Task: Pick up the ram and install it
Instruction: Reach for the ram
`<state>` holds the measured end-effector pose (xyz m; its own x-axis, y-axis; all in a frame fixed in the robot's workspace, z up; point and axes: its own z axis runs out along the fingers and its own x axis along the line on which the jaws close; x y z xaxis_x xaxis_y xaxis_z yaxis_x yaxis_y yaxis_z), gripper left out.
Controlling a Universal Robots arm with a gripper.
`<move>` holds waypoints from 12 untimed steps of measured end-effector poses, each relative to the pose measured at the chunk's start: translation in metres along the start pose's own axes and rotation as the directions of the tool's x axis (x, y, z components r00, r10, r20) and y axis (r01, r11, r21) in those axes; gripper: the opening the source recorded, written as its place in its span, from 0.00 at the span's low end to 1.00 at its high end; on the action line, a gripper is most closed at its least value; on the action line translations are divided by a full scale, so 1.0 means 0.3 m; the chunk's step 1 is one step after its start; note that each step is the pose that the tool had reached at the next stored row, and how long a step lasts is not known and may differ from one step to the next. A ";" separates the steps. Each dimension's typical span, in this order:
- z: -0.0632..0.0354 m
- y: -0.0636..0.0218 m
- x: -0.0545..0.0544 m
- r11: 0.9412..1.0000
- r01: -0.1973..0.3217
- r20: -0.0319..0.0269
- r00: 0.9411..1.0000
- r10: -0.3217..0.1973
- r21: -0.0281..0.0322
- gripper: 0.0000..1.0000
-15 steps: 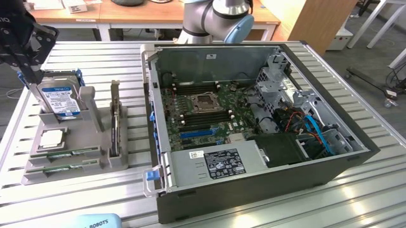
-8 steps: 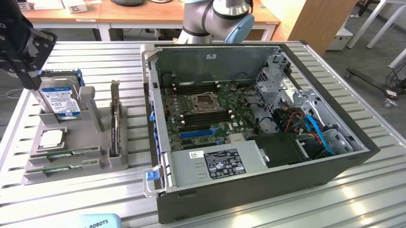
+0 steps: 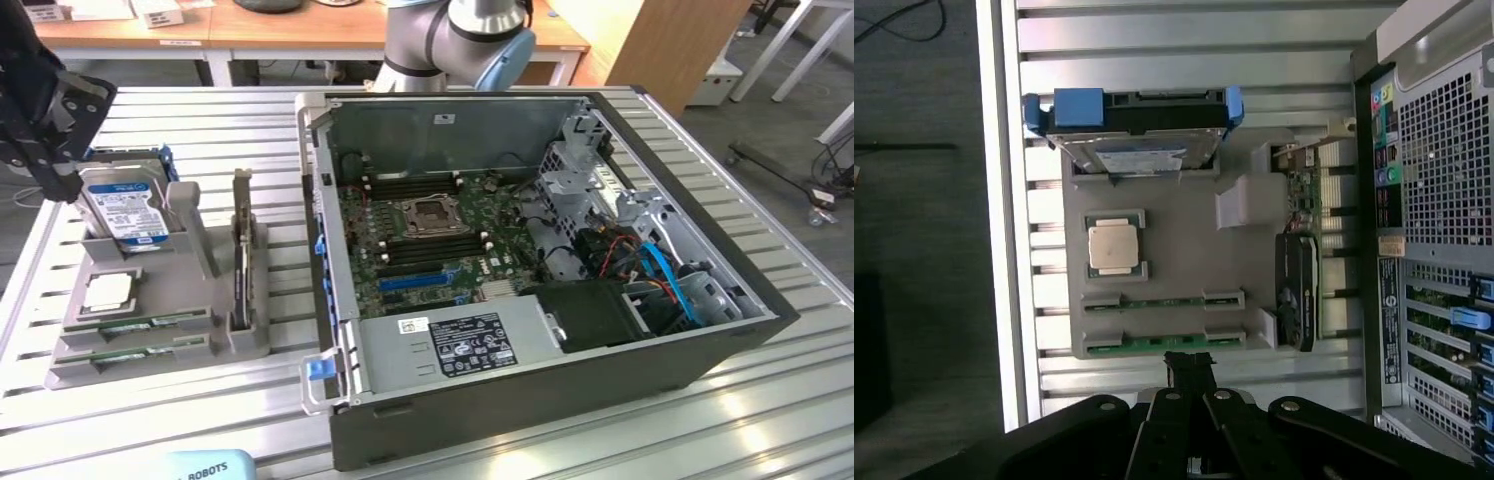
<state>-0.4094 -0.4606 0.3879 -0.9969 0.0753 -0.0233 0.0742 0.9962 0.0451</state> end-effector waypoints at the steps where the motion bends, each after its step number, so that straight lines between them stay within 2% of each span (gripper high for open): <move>1: 0.000 -0.007 -0.001 1.000 0.000 0.000 1.000 0.000 0.000 0.10; 6: -0.002 -0.040 -0.003 1.000 0.000 0.000 1.000 0.000 0.000 0.10; 12: -0.002 -0.041 -0.003 1.000 -0.001 0.000 1.000 0.001 0.000 0.10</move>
<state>-0.4093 -0.4731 0.3880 -0.9968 0.0759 -0.0233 0.0747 0.9962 0.0451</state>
